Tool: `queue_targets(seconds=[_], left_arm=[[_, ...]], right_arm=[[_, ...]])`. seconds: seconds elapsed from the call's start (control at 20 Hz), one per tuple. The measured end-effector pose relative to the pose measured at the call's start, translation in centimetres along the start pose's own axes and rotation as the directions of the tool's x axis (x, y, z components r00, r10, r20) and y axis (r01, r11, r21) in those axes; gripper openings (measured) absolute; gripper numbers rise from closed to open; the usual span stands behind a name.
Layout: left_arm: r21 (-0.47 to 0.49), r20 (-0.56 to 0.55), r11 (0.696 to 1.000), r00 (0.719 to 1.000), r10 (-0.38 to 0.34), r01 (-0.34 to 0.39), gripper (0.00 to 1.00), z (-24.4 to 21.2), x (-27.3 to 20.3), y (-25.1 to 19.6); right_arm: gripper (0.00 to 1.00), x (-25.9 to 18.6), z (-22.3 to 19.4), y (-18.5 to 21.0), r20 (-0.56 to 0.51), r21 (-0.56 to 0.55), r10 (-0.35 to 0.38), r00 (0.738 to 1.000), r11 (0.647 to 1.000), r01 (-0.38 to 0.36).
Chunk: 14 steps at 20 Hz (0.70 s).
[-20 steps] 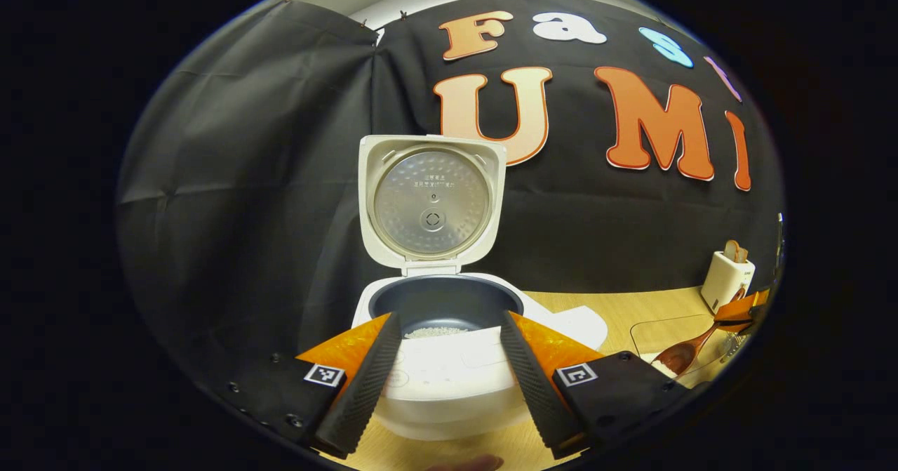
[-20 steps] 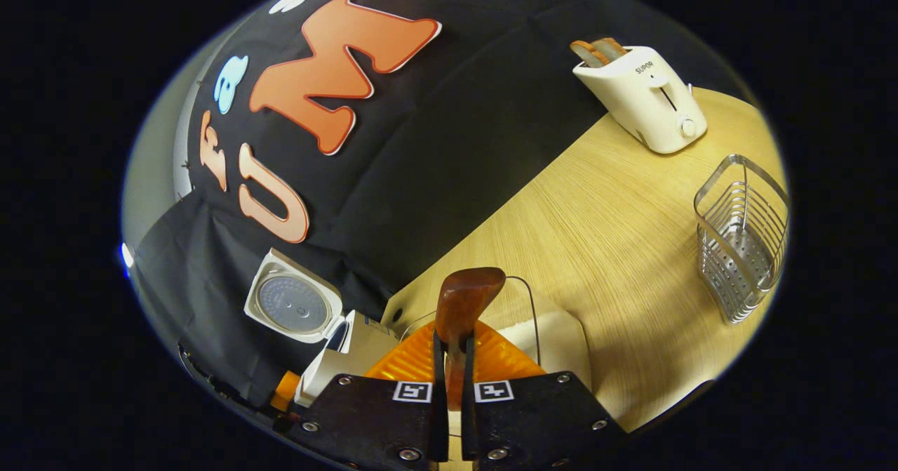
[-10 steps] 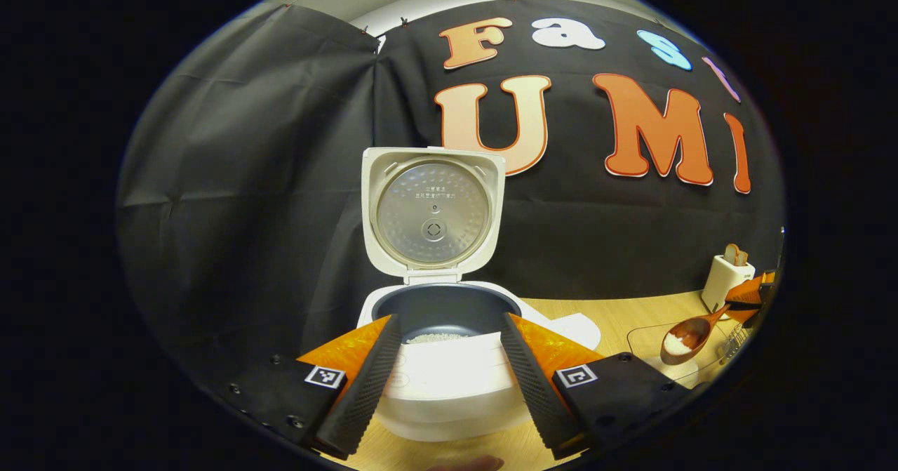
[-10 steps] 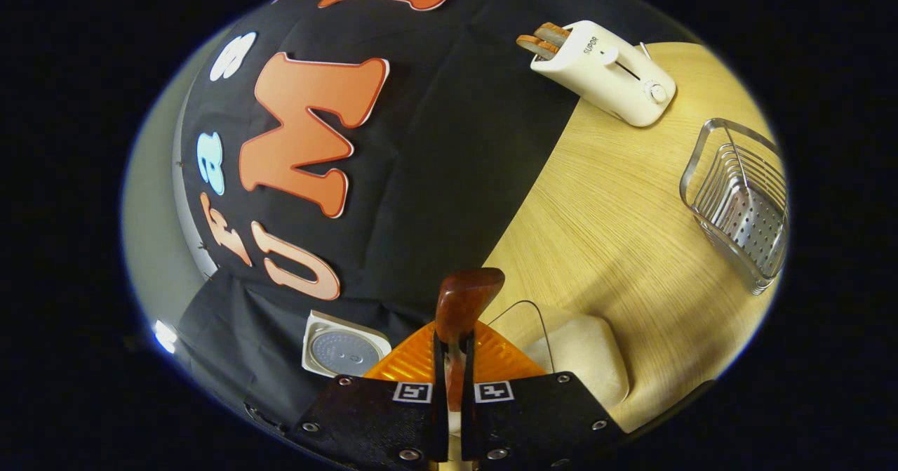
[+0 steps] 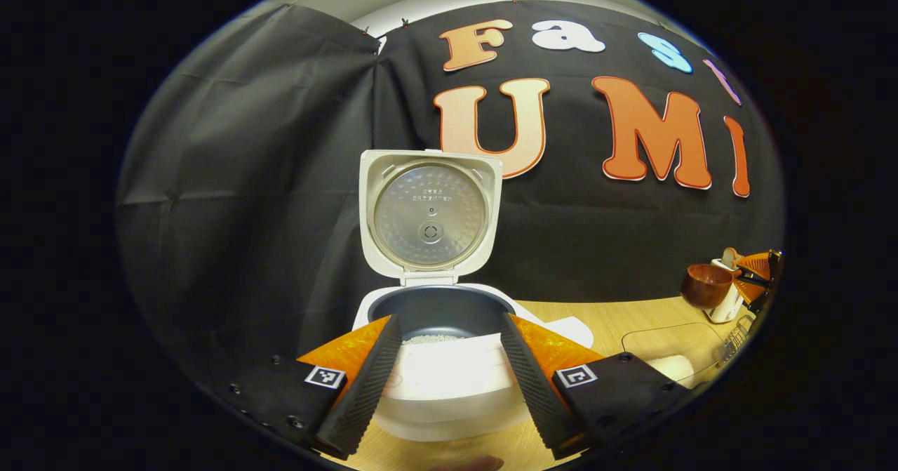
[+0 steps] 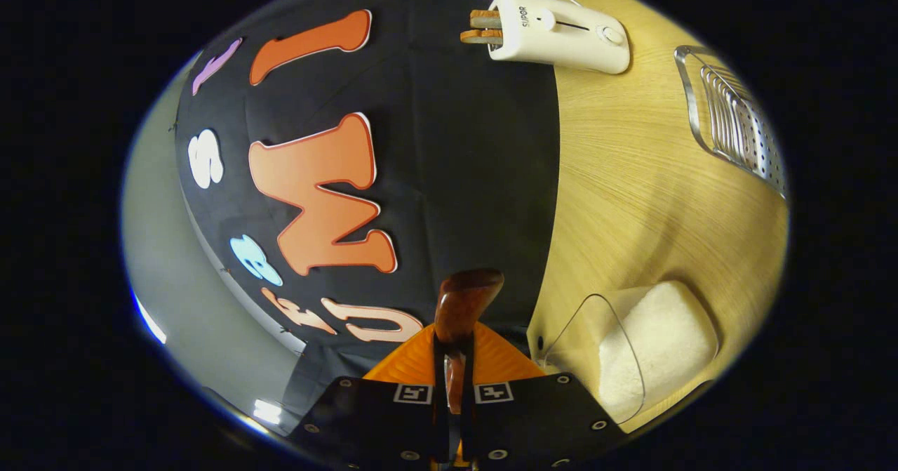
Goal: Close the left gripper, press the button to open the rice cooker; take a wooden spoon from the chopstick holder with the right hand, scoop a spoonful of rice and pour it into the rice cooker, then put the wooden spoon back into the chopstick holder.
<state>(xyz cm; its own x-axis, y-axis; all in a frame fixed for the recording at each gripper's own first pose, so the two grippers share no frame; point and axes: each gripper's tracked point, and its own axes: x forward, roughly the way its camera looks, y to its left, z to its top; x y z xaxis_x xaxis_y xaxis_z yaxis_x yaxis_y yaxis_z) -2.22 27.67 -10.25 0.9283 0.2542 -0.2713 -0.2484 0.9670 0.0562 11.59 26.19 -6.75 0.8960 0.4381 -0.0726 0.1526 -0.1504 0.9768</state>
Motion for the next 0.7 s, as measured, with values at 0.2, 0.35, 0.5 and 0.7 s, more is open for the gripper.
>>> queue_targets(seconds=[0.2, 0.35, 0.5, 0.7], left_arm=[[-0.002, -0.002, 1.000, 1.000, 0.015, -0.015, 0.92, -0.1, -0.1, 0.7], [-0.007, 0.004, 1.000, 1.000, 0.024, -0.024, 0.93, 0.0, -0.3, 1.3], [0.000, 0.006, 0.999, 0.999, 0.039, -0.039, 0.93, 0.3, -0.5, 2.1], [0.022, 0.000, 0.997, 0.997, 0.073, -0.073, 0.93, 0.1, -0.9, 3.8]], right_arm=[[0.07, 0.8, -1.1, 2.1, 0.007, -0.049, 0.014, 1.000, 0.999, -0.014], [0.07, 2.4, -2.4, 4.2, -0.012, -0.101, 0.036, 0.999, 0.994, -0.037], [0.07, 4.6, -4.9, 6.3, -0.039, -0.158, 0.047, 0.998, 0.986, -0.052], [0.07, 7.9, -8.6, 8.5, -0.083, -0.277, 0.053, 0.995, 0.958, -0.074]])
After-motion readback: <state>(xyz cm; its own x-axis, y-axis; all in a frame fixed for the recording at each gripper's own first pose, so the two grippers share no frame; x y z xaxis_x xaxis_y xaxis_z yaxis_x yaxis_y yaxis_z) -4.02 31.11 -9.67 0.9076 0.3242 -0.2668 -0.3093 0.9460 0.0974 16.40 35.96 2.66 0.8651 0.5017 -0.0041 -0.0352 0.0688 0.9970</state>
